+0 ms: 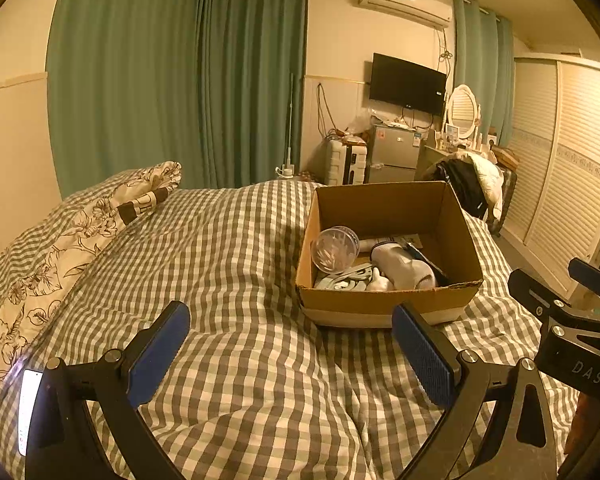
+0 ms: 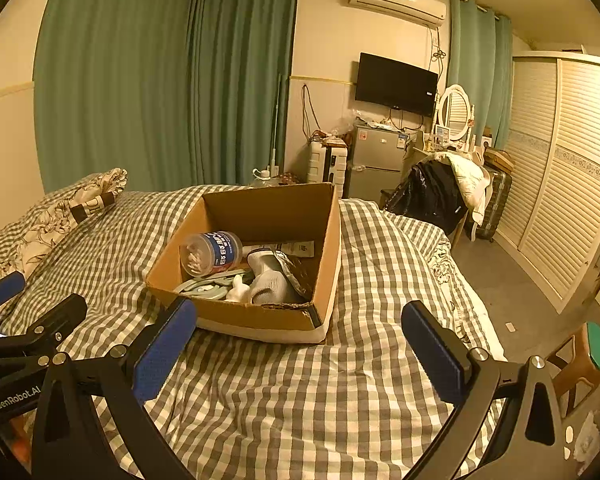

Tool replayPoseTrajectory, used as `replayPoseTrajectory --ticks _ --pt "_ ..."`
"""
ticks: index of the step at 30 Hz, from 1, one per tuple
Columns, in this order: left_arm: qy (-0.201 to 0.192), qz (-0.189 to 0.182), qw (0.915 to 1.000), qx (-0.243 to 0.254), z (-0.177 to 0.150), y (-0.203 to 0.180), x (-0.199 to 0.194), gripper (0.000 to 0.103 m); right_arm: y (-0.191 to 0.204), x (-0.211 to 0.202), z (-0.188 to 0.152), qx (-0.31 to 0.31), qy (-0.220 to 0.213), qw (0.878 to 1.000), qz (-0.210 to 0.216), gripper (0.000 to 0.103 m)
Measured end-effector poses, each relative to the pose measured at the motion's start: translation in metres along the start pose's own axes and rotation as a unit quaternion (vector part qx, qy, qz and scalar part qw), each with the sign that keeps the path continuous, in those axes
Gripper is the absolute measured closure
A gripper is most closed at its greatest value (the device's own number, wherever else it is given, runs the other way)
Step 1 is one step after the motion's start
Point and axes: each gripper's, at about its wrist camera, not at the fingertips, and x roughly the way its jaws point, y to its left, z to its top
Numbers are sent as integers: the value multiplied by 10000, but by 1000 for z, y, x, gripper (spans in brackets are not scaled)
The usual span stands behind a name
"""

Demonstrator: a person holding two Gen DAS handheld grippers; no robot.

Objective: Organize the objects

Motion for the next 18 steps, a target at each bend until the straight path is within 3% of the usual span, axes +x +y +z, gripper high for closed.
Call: replayPoseTrajectory --ticks 18 --pt "-35 102 9999 -34 0 2 -2 0 1 2 -5 -101 48 9999 -62 0"
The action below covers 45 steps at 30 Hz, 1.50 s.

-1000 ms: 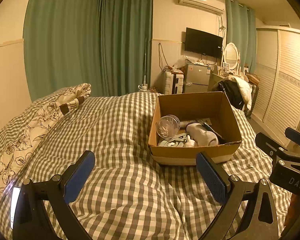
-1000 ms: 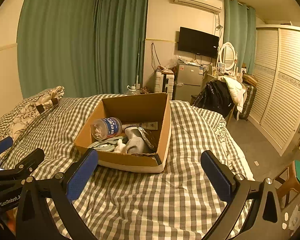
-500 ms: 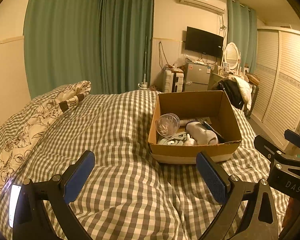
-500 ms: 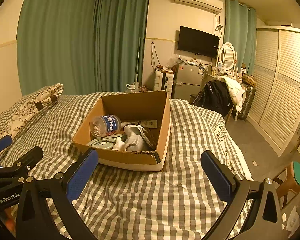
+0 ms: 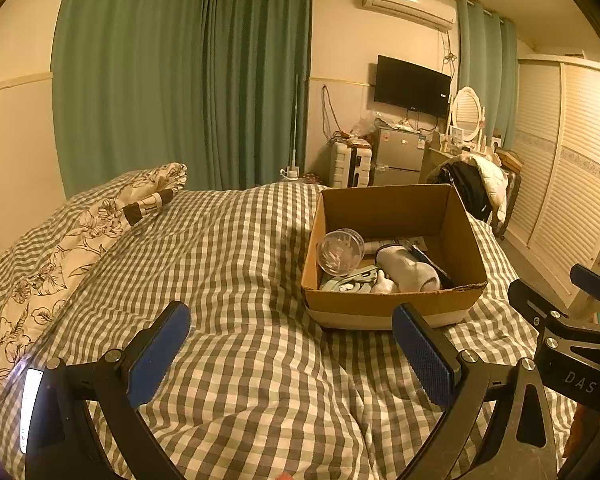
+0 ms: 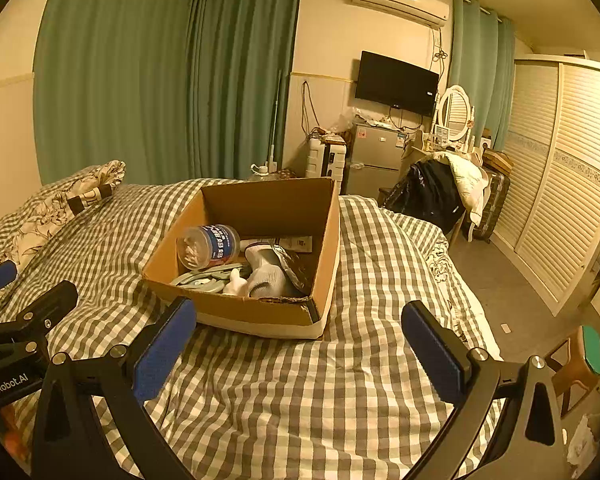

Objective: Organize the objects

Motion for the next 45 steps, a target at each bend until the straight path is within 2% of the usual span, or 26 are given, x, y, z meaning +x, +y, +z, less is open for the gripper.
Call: replayPoseTrajectory --ticks 45 --pt "-19 -27 10000 11 -2 -1 0 0 4 3 -7 -113 112 9999 -4 0"
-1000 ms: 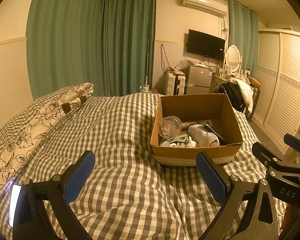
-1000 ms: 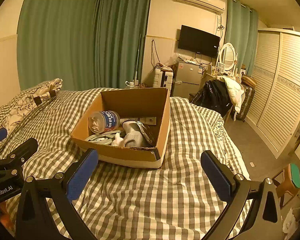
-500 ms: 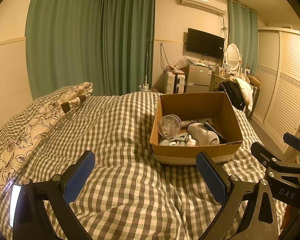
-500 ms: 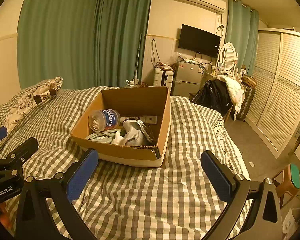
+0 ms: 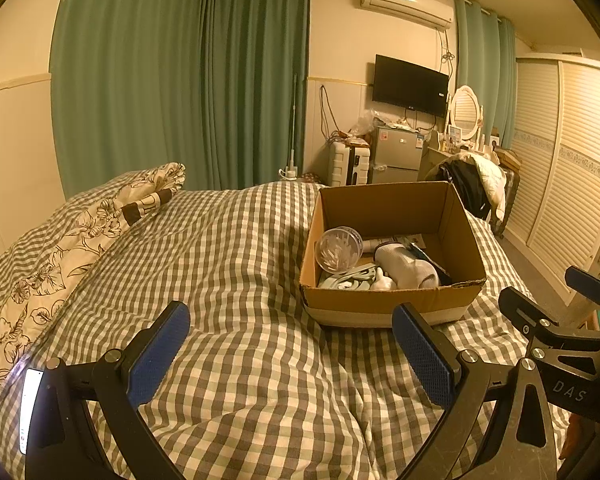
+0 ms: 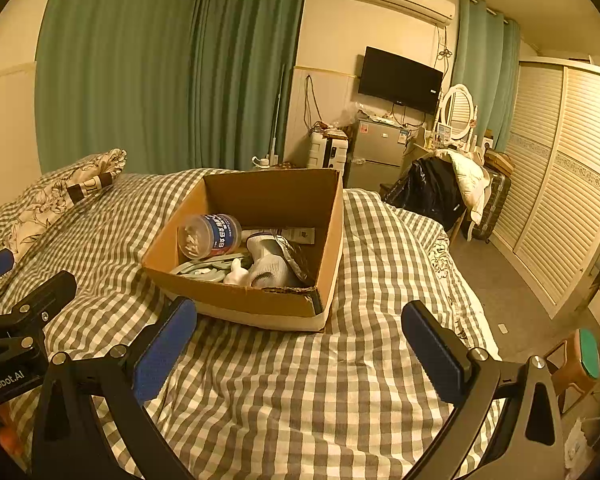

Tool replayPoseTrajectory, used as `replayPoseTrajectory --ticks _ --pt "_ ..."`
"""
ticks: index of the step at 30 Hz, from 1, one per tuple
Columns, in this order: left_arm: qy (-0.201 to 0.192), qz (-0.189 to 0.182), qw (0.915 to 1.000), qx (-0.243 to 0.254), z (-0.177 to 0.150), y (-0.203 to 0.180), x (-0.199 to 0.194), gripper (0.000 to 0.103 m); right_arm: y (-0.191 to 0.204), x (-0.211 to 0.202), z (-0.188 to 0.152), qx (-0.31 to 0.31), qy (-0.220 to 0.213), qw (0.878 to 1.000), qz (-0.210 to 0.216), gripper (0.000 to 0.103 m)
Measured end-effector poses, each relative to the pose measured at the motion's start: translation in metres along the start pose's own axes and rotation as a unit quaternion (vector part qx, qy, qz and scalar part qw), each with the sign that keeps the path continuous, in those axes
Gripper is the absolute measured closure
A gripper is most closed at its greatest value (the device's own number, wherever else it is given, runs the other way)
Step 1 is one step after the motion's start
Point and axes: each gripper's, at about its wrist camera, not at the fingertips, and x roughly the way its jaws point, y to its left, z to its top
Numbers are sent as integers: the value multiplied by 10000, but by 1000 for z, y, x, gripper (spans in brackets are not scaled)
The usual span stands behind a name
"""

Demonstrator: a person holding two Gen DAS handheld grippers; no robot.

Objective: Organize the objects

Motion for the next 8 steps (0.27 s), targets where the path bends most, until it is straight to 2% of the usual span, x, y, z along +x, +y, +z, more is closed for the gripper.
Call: replayPoseTrajectory --ticks 8 --pt "-11 19 10000 -9 -2 1 0 0 1 1 0 -11 11 10000 -2 0"
